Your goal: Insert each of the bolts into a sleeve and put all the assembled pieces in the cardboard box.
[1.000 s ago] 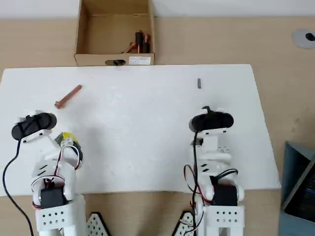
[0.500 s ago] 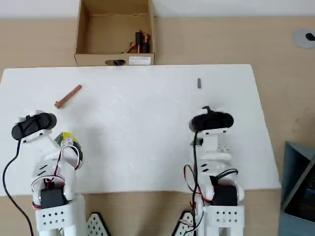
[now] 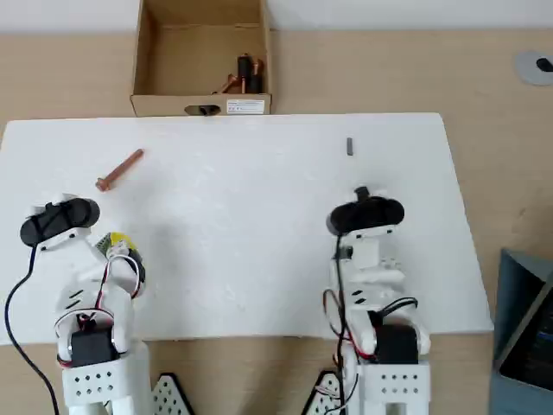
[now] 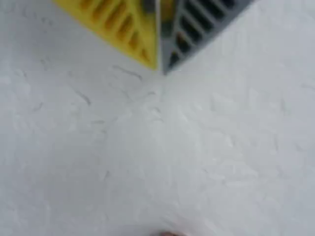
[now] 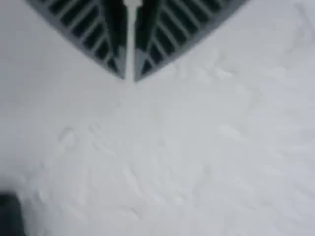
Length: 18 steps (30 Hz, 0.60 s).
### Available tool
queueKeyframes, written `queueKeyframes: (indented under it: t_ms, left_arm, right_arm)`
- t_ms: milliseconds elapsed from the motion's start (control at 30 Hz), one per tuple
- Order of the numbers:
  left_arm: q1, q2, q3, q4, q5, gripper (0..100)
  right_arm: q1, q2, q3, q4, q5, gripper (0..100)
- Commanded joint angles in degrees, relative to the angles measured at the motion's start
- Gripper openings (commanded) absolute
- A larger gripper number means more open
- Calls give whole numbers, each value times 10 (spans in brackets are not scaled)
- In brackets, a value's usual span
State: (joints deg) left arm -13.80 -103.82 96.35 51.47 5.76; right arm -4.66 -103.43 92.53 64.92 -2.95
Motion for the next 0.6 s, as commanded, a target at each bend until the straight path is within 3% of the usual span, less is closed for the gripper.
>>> queueKeyframes:
  t_ms: [0, 233, 567]
  left_arm:
    - [-1, -1, 6, 0, 3, 5]
    - [-1, -1, 6, 0, 3, 5]
    - [-1, -1, 6, 0, 3, 5]
  right_arm:
    - [-13, -49, -73, 25, 29, 9]
    - [-13, 13, -193, 84, 75, 9]
    - [-10, 374, -469, 96, 71, 9]
